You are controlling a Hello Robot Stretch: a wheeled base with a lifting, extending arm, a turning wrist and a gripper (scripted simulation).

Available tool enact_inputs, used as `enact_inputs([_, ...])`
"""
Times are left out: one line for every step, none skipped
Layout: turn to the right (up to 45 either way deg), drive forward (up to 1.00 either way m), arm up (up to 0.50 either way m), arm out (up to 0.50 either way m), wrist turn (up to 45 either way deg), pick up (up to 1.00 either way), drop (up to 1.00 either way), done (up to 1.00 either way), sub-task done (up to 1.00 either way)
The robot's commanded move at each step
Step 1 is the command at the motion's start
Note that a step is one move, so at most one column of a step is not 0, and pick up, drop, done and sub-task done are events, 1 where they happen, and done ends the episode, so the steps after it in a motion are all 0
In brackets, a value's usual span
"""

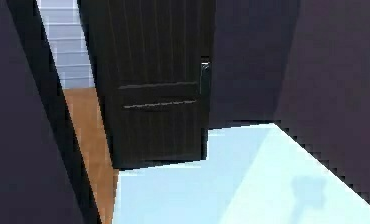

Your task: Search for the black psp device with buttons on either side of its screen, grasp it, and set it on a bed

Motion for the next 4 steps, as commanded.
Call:
enact_inputs([0.0, 0.90, 0.00, 0.00, 0.0, 0.00, 0.00, 0.00, 0.00])
enact_inputs([-45.0, 0.00, 0.00, 0.00, 0.0, 0.00, 0.00, 0.00, 0.00])
enact_inputs([-3.0, 0.00, 0.00, 0.00, 0.0, 0.00, 0.00, 0.00, 0.00])
enact_inputs([0.0, 0.40, 0.00, 0.00, 0.0, 0.00, 0.00, 0.00, 0.00])
